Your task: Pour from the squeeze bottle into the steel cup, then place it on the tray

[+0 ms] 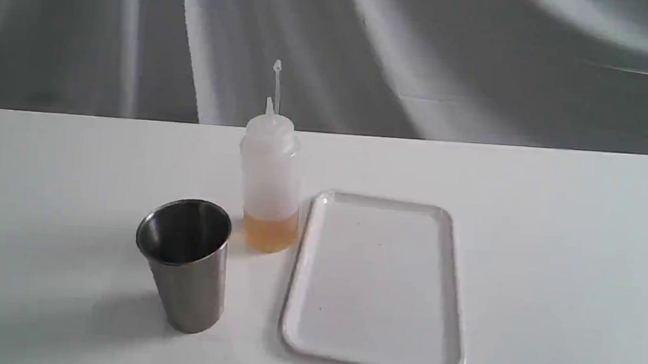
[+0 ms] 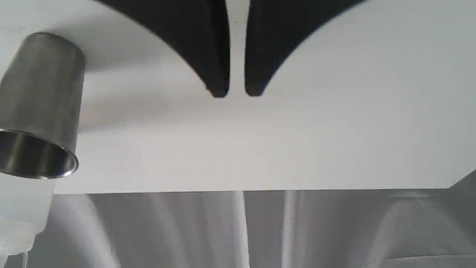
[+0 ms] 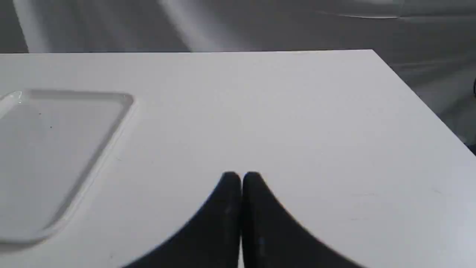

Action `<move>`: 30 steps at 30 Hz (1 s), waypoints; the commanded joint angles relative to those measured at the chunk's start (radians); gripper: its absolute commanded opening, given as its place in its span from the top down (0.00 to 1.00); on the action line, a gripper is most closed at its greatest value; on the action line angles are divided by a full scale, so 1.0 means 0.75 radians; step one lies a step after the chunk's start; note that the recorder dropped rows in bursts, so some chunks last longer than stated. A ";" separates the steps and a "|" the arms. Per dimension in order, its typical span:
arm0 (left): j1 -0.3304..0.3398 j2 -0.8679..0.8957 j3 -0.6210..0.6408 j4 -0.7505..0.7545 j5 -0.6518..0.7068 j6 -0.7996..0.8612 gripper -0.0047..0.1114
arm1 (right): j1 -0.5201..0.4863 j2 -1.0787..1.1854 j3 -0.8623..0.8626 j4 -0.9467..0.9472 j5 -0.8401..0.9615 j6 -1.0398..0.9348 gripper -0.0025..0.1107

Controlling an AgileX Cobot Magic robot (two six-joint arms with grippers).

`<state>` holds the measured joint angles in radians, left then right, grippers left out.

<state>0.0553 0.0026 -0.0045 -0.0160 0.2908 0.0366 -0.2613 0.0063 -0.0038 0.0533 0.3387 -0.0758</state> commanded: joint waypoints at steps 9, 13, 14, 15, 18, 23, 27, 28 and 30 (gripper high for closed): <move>-0.011 -0.003 0.006 -0.001 -0.009 -0.006 0.89 | -0.010 -0.008 0.005 -0.011 -0.016 0.006 0.98; -0.011 -0.003 0.006 -0.001 -0.009 -0.003 0.89 | -0.010 -0.008 0.005 -0.011 -0.016 0.006 0.98; -0.011 -0.003 0.006 -0.001 -0.009 -0.003 0.89 | -0.010 -0.008 0.005 -0.011 -0.016 0.006 0.98; -0.011 -0.003 0.006 -0.001 -0.009 -0.003 0.89 | -0.010 -0.008 0.005 -0.011 -0.016 0.006 0.98; -0.011 -0.003 0.006 -0.001 -0.009 -0.003 0.89 | -0.010 -0.008 0.005 -0.011 -0.016 0.006 0.98; -0.011 -0.003 0.006 -0.001 -0.009 -0.005 0.89 | -0.010 -0.008 0.005 -0.011 -0.033 0.006 0.98; -0.011 -0.003 0.006 -0.001 -0.009 -0.005 0.89 | -0.010 -0.008 0.005 0.031 -0.200 0.006 0.98; -0.011 -0.003 0.006 -0.001 -0.009 -0.005 0.89 | -0.010 -0.008 0.005 0.069 -0.245 0.006 0.98; -0.011 -0.003 0.006 -0.001 -0.009 -0.005 0.89 | -0.010 -0.008 0.005 0.165 -0.344 0.006 0.98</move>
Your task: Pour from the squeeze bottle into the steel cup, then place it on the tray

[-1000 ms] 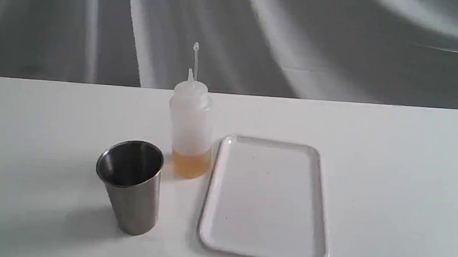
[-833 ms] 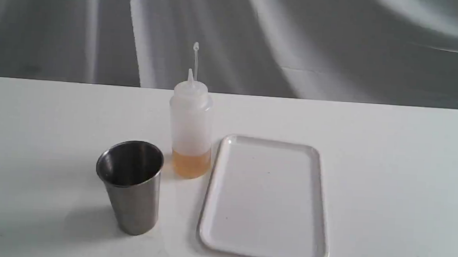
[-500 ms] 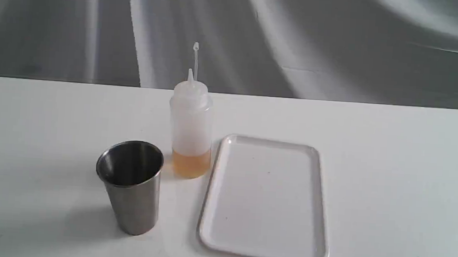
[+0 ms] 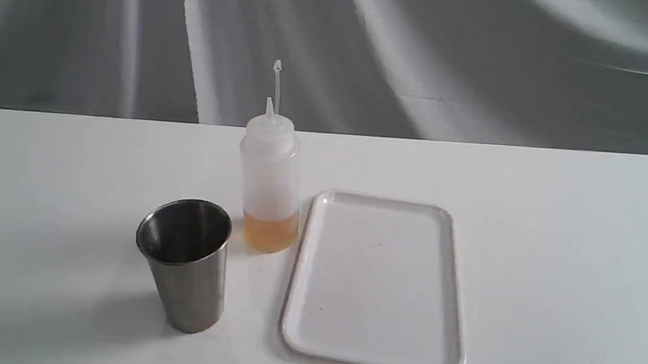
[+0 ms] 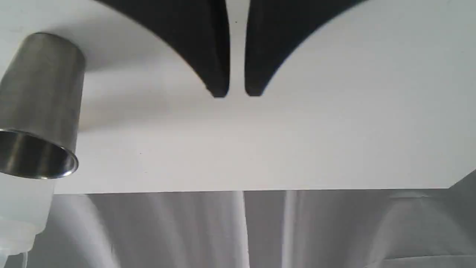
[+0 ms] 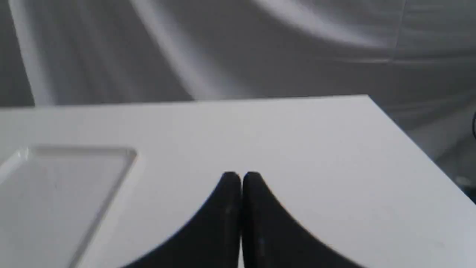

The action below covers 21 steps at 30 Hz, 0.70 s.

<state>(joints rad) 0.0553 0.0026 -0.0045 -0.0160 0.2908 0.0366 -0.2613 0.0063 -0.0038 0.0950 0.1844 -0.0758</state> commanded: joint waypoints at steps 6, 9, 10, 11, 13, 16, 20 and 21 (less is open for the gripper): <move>-0.011 -0.003 0.006 -0.001 -0.009 0.000 0.89 | -0.010 -0.008 0.005 0.405 -0.361 0.006 0.98; -0.011 -0.003 0.006 -0.001 -0.009 -0.003 0.89 | -0.010 -0.008 0.005 0.684 -0.489 0.033 0.98; -0.011 -0.003 0.006 -0.001 -0.009 -0.003 0.89 | -0.010 -0.008 0.005 0.784 -0.531 0.058 0.98; -0.011 -0.003 0.006 -0.001 -0.009 -0.003 0.89 | -0.010 -0.008 0.005 0.865 -0.562 0.101 0.98; -0.011 -0.003 0.006 -0.001 -0.009 -0.003 0.89 | -0.010 -0.008 0.005 0.972 -0.585 0.176 0.98; -0.011 -0.003 0.006 -0.001 -0.009 -0.003 0.89 | -0.010 -0.008 0.005 1.018 -0.585 0.317 0.98; -0.011 -0.003 0.006 -0.001 -0.009 -0.005 0.89 | -0.010 -0.008 0.005 0.997 -0.566 0.498 0.98; -0.011 -0.003 0.006 -0.001 -0.009 -0.005 0.89 | -0.010 -0.008 0.005 0.987 -0.565 0.512 0.98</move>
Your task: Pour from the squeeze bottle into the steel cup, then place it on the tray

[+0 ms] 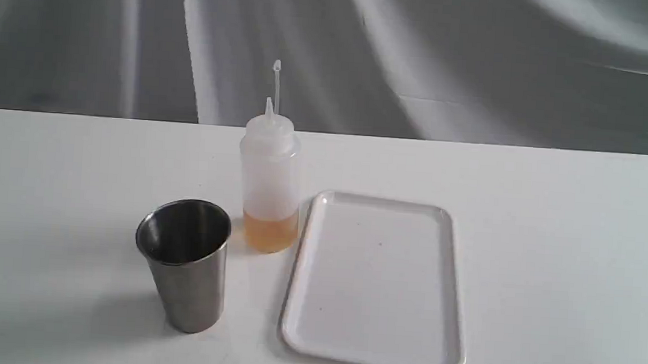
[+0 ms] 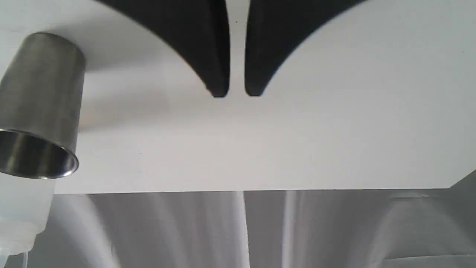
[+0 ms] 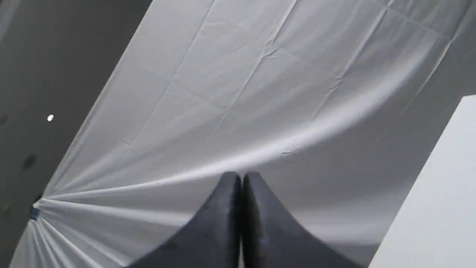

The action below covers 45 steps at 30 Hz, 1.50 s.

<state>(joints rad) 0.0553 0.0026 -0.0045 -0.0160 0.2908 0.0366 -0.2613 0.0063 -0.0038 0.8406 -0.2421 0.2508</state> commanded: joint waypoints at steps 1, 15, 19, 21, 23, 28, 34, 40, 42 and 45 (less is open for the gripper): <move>-0.011 -0.003 0.006 -0.001 -0.009 -0.005 0.89 | -0.010 -0.008 0.005 -0.033 0.011 0.097 0.98; -0.011 -0.003 0.006 -0.001 -0.009 -0.001 0.89 | -0.010 0.179 -0.499 -0.665 0.138 0.105 0.98; -0.011 -0.003 0.006 -0.001 -0.009 -0.001 0.89 | -0.008 0.353 -0.697 -0.775 0.195 0.105 0.98; -0.011 -0.003 0.006 -0.001 -0.009 -0.006 0.89 | 0.008 0.428 -0.790 -0.796 0.192 0.105 0.98; -0.011 -0.003 0.006 -0.001 -0.009 -0.006 0.89 | 0.045 0.508 -0.890 -0.851 0.180 0.105 0.98; -0.011 -0.003 0.006 -0.001 -0.009 -0.006 0.89 | 0.239 0.749 -1.170 -1.029 0.202 0.102 0.98; -0.011 -0.003 0.006 -0.001 -0.009 -0.001 0.89 | 0.523 1.061 -1.420 -1.268 0.193 0.100 0.98; -0.011 -0.003 0.006 -0.001 -0.009 -0.001 0.89 | 0.685 1.403 -1.658 -1.447 0.247 0.091 0.98; -0.011 -0.003 0.006 -0.001 -0.009 -0.001 0.89 | 0.707 1.515 -1.746 -1.475 0.306 0.091 0.98; -0.011 -0.003 0.006 -0.001 -0.009 -0.006 0.89 | 0.707 1.656 -1.832 -1.481 0.323 0.091 0.98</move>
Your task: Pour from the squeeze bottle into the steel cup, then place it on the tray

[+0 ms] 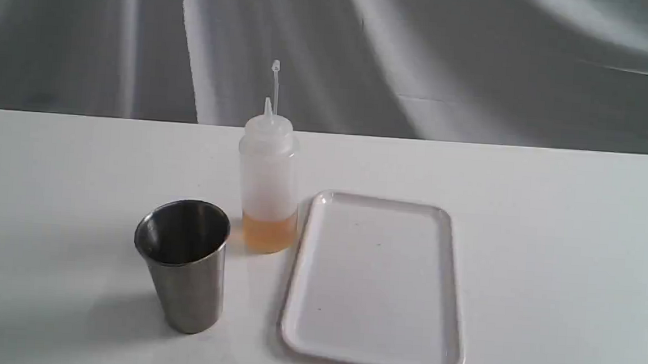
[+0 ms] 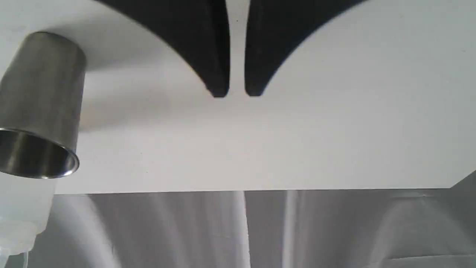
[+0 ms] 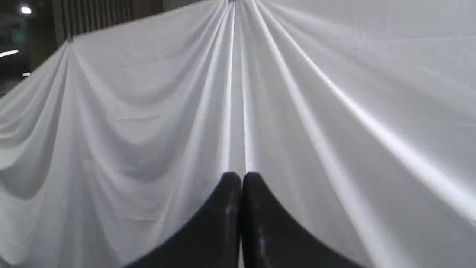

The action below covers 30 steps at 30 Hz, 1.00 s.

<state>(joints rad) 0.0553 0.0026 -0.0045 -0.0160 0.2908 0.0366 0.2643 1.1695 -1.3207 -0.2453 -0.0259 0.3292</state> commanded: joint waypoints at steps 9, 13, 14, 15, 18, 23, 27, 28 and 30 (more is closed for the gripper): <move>-0.011 -0.003 0.006 -0.001 -0.009 -0.006 0.89 | 0.007 0.377 -0.150 -0.123 -0.028 -0.059 0.98; -0.011 -0.003 0.006 -0.001 -0.009 -0.003 0.89 | 0.007 0.453 -0.150 -0.128 -0.021 -0.083 0.98; -0.011 -0.003 0.006 -0.001 -0.009 -0.003 0.89 | 0.007 0.470 -0.150 -0.128 -0.014 -0.083 0.98; -0.011 -0.003 0.006 -0.001 -0.009 -0.003 0.89 | 0.007 0.478 -0.150 -0.128 -0.004 -0.083 0.98; -0.011 -0.003 0.006 -0.001 -0.009 -0.003 0.89 | 0.007 0.518 -0.143 -0.083 0.035 -0.079 0.98; -0.011 -0.003 0.006 -0.001 -0.009 -0.003 0.89 | 0.007 0.581 -0.080 0.146 0.035 -0.079 0.98; -0.011 -0.003 0.006 -0.001 -0.009 -0.006 0.89 | 0.007 0.620 0.015 0.215 -0.009 -0.079 0.98; -0.011 -0.003 0.006 -0.001 -0.009 -0.006 0.89 | 0.007 0.632 0.055 0.215 -0.051 -0.079 0.98; -0.011 -0.003 0.006 -0.001 -0.009 -0.006 0.89 | 0.007 0.656 0.114 0.215 -0.113 -0.079 0.98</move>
<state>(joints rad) 0.0553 0.0026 -0.0045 -0.0160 0.2908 0.0366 0.2682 1.6520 -1.2682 -0.0973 -0.0637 0.2777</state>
